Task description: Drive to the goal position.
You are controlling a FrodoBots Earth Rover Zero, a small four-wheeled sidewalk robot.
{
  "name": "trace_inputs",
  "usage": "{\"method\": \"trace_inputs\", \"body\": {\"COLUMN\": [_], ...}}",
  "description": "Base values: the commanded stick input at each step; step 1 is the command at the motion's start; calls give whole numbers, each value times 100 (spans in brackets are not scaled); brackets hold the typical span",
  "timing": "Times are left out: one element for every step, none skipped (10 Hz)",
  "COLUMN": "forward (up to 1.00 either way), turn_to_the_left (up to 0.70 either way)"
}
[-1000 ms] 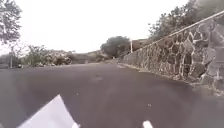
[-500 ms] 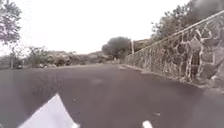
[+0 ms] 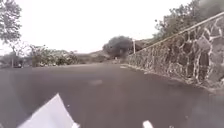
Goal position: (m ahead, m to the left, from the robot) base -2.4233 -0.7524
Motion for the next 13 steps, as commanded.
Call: {"method": "trace_inputs", "body": {"forward": [50,50,50,50,50,50,50,50,50,50,50,50,50], "turn_to_the_left": [0,0,0,0,0,0,0,0,0,0,0,0,0]}}
